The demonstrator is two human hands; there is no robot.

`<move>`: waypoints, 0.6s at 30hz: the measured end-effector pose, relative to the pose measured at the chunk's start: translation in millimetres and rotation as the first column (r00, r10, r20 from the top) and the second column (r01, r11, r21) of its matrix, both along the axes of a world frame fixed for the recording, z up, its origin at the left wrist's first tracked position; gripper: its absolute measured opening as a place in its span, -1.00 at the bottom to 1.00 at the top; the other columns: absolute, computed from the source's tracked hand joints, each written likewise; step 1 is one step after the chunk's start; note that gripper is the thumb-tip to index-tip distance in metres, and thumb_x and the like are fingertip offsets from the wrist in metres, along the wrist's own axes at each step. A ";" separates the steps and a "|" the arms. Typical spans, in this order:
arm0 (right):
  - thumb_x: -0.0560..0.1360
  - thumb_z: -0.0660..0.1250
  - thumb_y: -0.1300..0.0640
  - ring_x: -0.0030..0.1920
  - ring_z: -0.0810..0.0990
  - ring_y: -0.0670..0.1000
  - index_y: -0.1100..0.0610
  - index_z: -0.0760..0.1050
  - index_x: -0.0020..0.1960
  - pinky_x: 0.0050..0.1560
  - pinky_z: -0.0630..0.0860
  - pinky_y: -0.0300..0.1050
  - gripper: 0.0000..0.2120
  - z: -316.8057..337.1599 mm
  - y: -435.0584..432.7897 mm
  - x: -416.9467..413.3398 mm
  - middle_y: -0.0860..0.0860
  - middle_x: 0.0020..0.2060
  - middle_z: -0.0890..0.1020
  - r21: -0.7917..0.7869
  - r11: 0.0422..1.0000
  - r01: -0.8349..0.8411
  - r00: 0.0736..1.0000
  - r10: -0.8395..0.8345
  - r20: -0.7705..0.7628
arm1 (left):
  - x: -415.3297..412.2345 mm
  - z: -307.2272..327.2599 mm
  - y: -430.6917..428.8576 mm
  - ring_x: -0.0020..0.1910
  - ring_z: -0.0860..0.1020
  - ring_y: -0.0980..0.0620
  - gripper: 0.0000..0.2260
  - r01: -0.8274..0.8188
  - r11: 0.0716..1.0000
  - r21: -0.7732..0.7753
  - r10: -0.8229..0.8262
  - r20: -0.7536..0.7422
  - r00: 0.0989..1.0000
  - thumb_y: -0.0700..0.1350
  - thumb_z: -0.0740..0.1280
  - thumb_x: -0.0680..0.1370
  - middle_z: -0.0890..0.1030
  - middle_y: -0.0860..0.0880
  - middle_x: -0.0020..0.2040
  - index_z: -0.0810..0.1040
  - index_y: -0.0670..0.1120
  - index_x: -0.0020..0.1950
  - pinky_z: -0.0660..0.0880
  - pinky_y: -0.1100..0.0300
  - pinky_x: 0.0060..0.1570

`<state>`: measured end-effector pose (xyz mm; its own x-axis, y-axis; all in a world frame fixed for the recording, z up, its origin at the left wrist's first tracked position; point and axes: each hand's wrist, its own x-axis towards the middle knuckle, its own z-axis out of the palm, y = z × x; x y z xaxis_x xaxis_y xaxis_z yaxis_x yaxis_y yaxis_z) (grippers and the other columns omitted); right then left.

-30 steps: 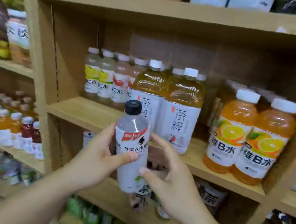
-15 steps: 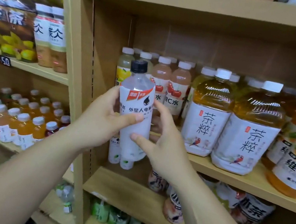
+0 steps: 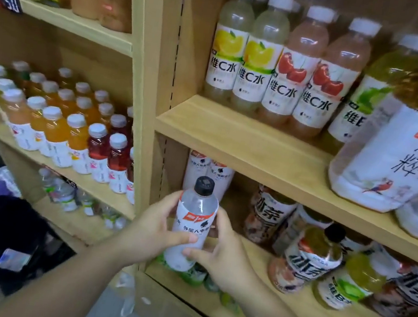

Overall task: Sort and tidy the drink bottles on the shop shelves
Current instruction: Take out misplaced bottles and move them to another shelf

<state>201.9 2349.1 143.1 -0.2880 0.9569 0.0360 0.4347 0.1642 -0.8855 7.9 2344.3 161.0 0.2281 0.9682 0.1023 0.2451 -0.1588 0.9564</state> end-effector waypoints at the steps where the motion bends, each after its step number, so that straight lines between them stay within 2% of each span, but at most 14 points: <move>1: 0.34 0.61 0.21 0.22 0.61 -0.14 -0.23 0.31 0.45 0.19 0.63 0.11 -0.17 -10.1 7.5 -2.4 -0.20 0.20 0.65 -0.004 1.000 0.014 1.000 -0.014 0.009 | -0.9 -11.0 8.7 0.32 0.56 0.08 -0.42 0.007 1.000 -0.017 -0.007 -0.005 1.000 -0.26 0.54 0.48 0.63 0.08 0.29 0.44 0.06 0.44 0.49 -0.02 0.35; 5: 0.34 0.60 0.16 0.19 0.63 -0.17 -0.27 0.32 0.41 0.21 0.61 0.06 -0.20 -43.3 36.6 -13.2 -0.22 0.19 0.65 0.009 0.994 0.110 0.993 -0.110 0.031 | -2.5 -43.9 38.3 0.34 0.55 0.08 -0.42 -0.004 0.998 -0.061 0.004 0.001 1.000 -0.20 0.46 0.57 0.61 0.10 0.34 0.37 0.10 0.53 0.50 -0.06 0.35; 8: 0.38 0.59 0.14 0.17 0.63 -0.17 -0.14 0.41 0.35 0.18 0.60 -0.04 -0.36 -58.8 57.9 -24.7 -0.18 0.16 0.65 0.026 0.977 0.214 0.977 -0.214 0.000 | -5.2 -62.9 55.7 0.39 0.50 0.14 -0.41 -0.052 0.996 -0.068 0.053 0.006 0.999 -0.06 0.40 0.60 0.54 0.13 0.42 0.28 0.21 0.58 0.50 -0.06 0.35; 10: 0.41 0.57 0.10 0.17 0.63 -0.11 -0.04 0.44 0.31 0.07 0.57 -0.26 -0.46 -63.5 73.6 -33.9 -0.15 0.13 0.63 0.050 0.964 0.262 0.965 -0.263 0.020 | -7.0 -73.7 64.0 0.47 0.40 0.16 -0.38 -0.089 0.994 -0.056 0.087 -0.033 0.996 0.12 0.35 0.56 0.40 0.18 0.52 0.19 0.33 0.58 0.44 -0.07 0.41; 12: 0.43 0.55 0.18 0.16 0.63 -0.05 -0.03 0.44 0.32 -0.08 0.47 -0.45 -0.47 -67.1 89.4 -41.5 -0.11 0.10 0.63 0.071 0.963 0.259 0.964 -0.262 0.038 | -7.8 -84.1 68.9 0.51 0.33 0.17 -0.34 -0.148 0.987 -0.059 0.145 -0.055 0.988 0.17 0.30 0.53 0.29 0.20 0.57 0.12 0.36 0.59 0.39 -0.08 0.45; 16: 0.43 0.54 0.16 0.20 0.61 0.04 0.05 0.41 0.43 0.01 0.48 -0.18 -0.39 -70.9 112.0 -52.2 0.01 0.23 0.66 0.161 0.964 0.214 0.968 -0.231 0.102 | -3.0 -92.7 66.9 0.54 0.29 0.11 -0.29 -0.233 0.970 -0.072 0.225 -0.108 0.968 0.32 0.17 0.48 0.17 0.16 0.61 -0.02 0.37 0.60 0.36 -0.09 0.46; 18: 0.43 0.55 0.15 0.22 0.59 0.06 0.08 0.45 0.41 0.06 0.45 -0.18 -0.41 -73.4 120.3 -56.8 0.05 0.24 0.63 0.173 0.960 0.218 0.964 -0.240 0.115 | -1.4 -94.5 65.7 0.54 0.29 0.09 -0.29 -0.254 0.964 -0.075 0.246 -0.103 0.964 0.33 0.14 0.48 0.16 0.13 0.62 0.00 0.31 0.61 0.32 -0.08 0.48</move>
